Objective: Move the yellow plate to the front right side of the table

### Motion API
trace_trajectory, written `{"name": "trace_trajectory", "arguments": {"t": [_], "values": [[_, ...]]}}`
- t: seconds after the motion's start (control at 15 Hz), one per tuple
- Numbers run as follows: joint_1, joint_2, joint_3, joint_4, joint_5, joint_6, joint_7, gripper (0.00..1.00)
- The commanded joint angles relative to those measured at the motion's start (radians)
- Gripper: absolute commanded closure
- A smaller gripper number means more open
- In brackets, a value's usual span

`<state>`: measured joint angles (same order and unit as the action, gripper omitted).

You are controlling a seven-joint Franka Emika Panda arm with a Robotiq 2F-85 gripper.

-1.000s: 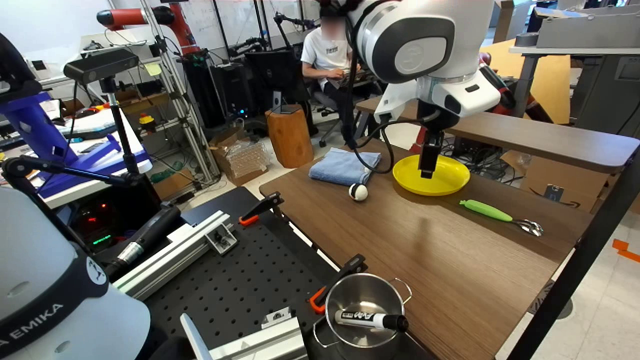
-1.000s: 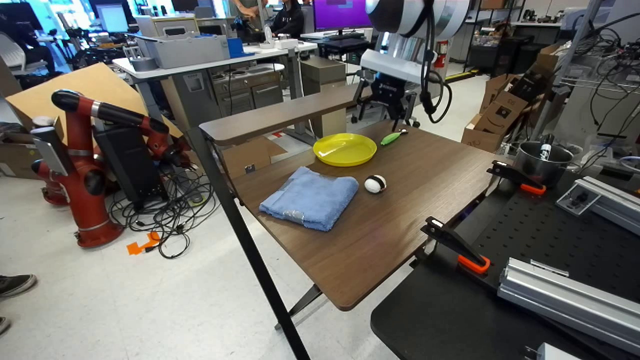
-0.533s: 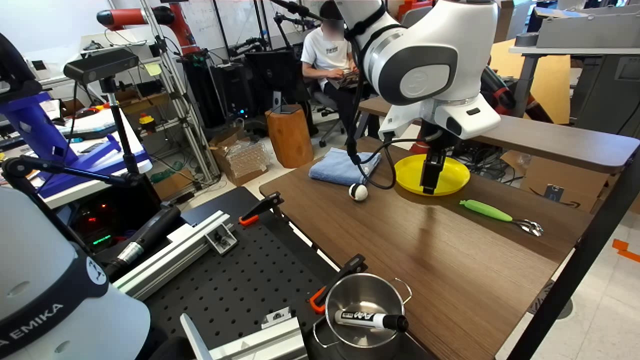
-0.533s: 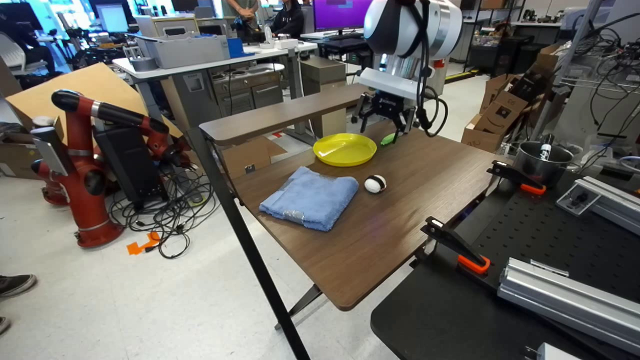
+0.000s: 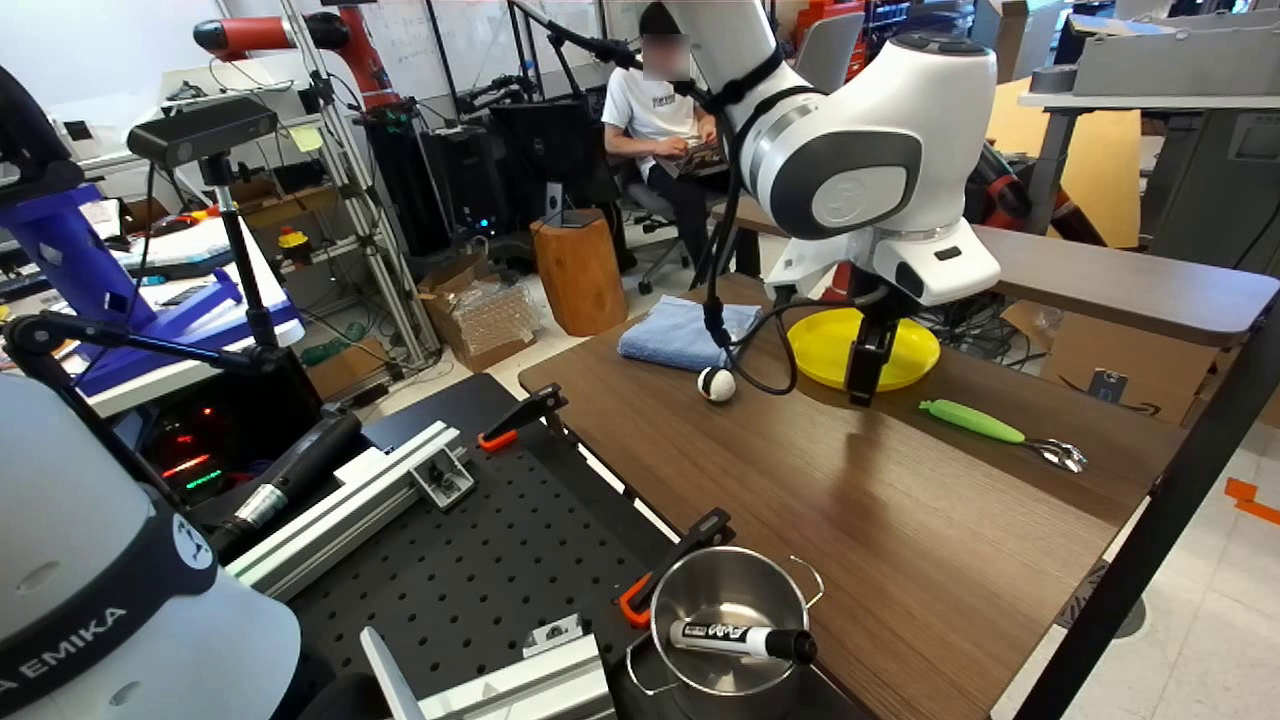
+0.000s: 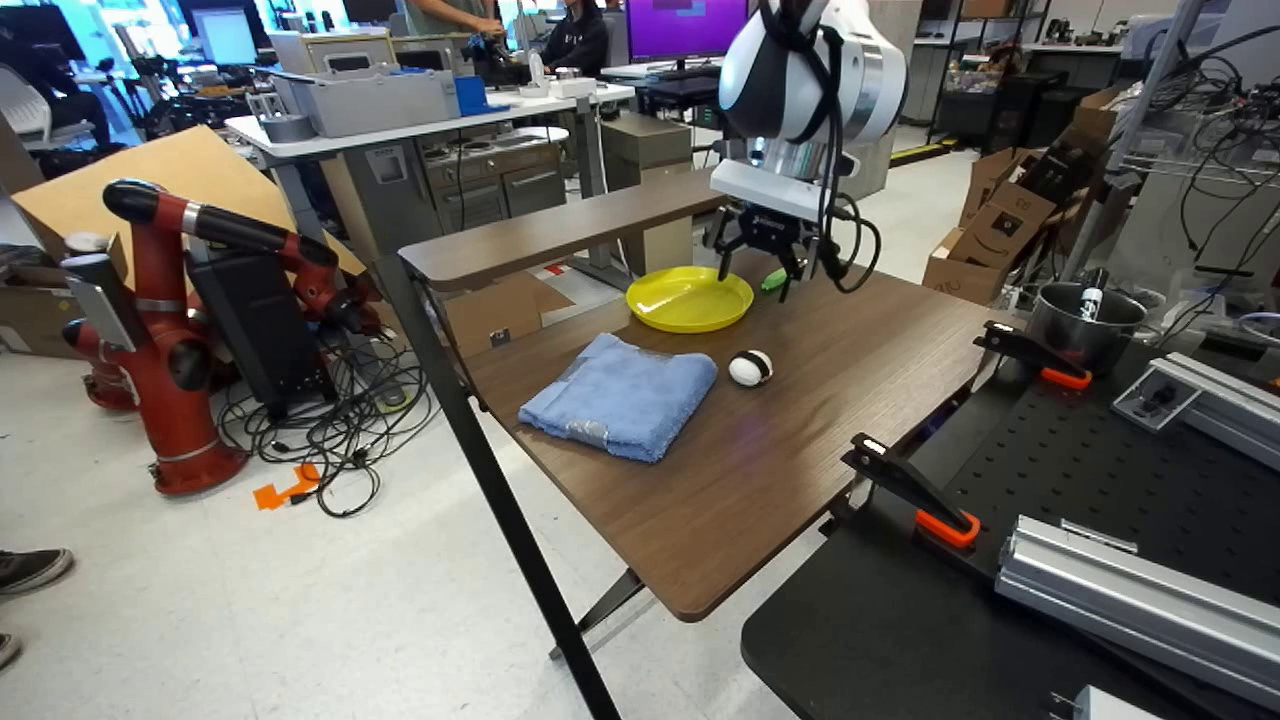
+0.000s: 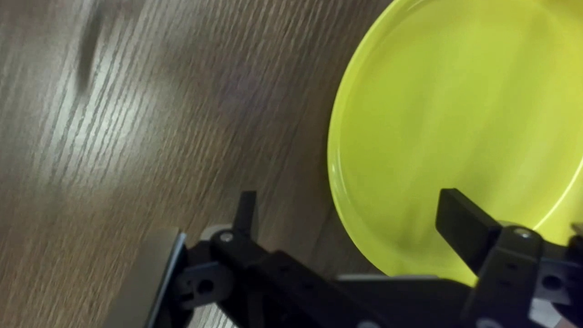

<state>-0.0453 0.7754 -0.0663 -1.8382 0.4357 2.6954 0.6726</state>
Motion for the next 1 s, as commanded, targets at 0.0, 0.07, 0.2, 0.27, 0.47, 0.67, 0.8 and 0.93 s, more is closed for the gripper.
{"name": "trace_trajectory", "arguments": {"t": [0.0, 0.07, 0.2, 0.27, 0.47, 0.67, 0.8, 0.93], "values": [[0.022, 0.037, -0.024, 0.044, -0.007, 0.012, 0.045, 0.00], [0.023, 0.044, -0.024, 0.052, -0.007, 0.013, 0.051, 0.00], [0.023, 0.054, -0.026, 0.062, -0.009, 0.012, 0.060, 0.16], [0.024, 0.058, -0.027, 0.066, -0.012, 0.012, 0.062, 0.28], [0.021, 0.065, -0.025, 0.075, -0.012, 0.010, 0.062, 0.51], [0.022, 0.071, -0.027, 0.082, -0.014, 0.008, 0.065, 0.73], [0.023, 0.071, -0.027, 0.078, -0.016, 0.012, 0.062, 0.88], [0.022, 0.068, -0.025, 0.073, -0.015, 0.014, 0.060, 1.00]]}}
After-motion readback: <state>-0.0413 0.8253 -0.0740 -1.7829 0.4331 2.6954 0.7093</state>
